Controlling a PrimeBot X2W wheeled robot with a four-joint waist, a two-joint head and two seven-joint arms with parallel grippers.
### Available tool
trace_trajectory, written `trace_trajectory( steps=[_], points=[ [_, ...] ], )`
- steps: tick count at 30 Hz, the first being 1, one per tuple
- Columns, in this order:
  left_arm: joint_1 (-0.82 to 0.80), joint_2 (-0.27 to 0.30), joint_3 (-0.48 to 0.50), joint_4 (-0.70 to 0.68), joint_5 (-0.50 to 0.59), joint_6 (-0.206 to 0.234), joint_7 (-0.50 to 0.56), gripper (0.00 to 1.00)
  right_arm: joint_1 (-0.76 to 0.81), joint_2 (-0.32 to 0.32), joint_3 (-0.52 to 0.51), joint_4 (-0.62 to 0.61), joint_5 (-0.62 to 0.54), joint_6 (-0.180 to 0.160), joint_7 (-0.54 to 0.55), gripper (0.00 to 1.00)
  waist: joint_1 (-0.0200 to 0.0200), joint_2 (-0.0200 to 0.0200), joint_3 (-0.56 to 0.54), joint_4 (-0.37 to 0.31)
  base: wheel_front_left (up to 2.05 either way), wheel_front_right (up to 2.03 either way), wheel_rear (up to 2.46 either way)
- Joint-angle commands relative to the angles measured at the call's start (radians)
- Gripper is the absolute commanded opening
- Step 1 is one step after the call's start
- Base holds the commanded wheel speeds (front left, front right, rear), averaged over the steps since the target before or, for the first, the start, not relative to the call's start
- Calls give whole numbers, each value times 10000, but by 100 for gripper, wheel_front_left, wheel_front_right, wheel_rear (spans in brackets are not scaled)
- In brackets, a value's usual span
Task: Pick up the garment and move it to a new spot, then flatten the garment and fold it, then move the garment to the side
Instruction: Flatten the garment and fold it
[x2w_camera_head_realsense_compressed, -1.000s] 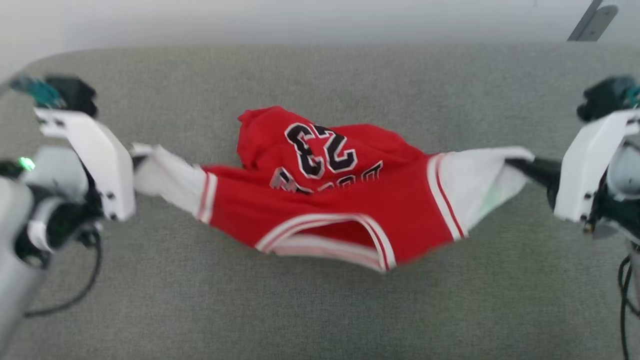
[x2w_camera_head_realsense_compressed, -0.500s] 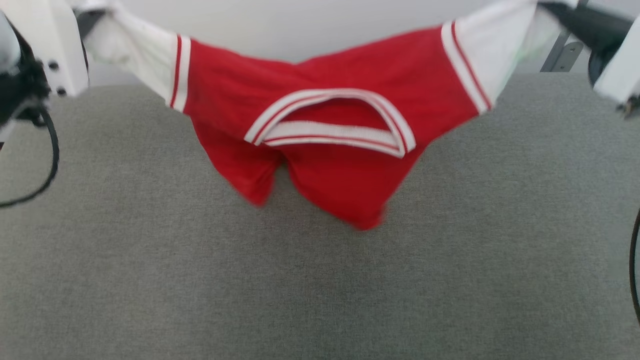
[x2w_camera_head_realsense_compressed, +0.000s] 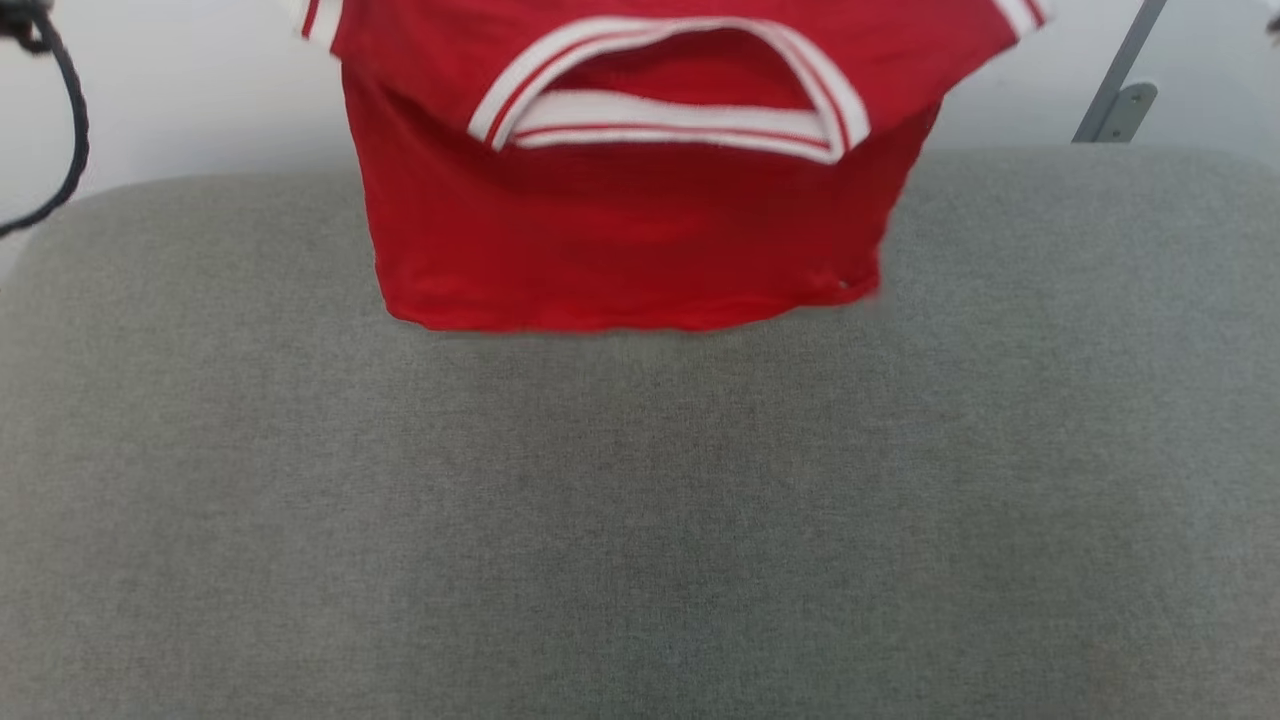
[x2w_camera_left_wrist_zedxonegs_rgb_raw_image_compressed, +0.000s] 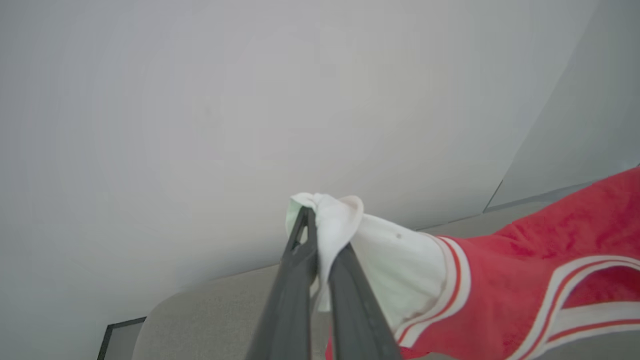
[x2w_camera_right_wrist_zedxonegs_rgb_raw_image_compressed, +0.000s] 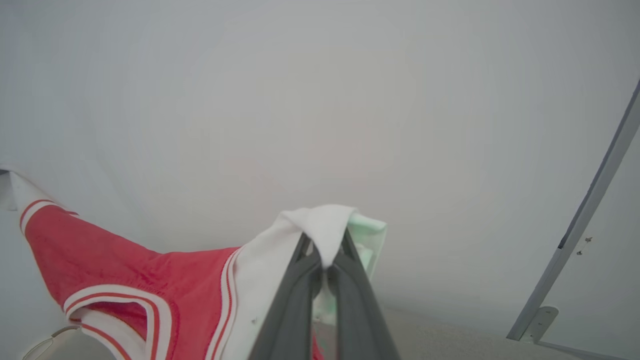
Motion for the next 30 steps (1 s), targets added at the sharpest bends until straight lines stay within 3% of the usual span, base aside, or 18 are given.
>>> trace_trajectory(
  steps=[1, 8, 12, 18, 23, 30],
  points=[
    [-145, -43, -13, 50, 63, -75, -104, 0, -113, -9, 5, 76, -86, 0, -111, 0, 1, 0, 94, -10, 0, 0, 0],
    [-1114, -697, -60, 1301, 522, -608, -1498, 0, -1319, -9, 678, 1628, -1063, 0, -2115, 0, 1, 0, 1048, -2, 0, 0, 0],
    [-1886, -1082, -79, 2105, 935, -872, -2691, 0, -2268, -28, 1149, 2678, -1707, 0, -4010, 0, 1, 0, 1766, 63, 0, 0, 0],
    [-3228, -1533, -82, 3153, 1899, -1193, -5695, 0, -3744, -54, 1825, 4264, -3166, -1, -7343, 0, 1, 0, 2630, 173, 0, 0, 0],
    [-3569, -1951, -194, 4354, 2408, -1462, -8289, 0, -4593, 6, 2359, 5870, -4537, -1, -9364, 0, 1, 0, 3075, 345, 0, 0, 0],
    [-2439, -2254, -509, 6177, 2070, -1727, -8653, 0, -3928, 315, 2979, 7562, -3894, -1, -9260, 0, 1, 0, 3166, 523, 0, 0, 0]
  ],
)
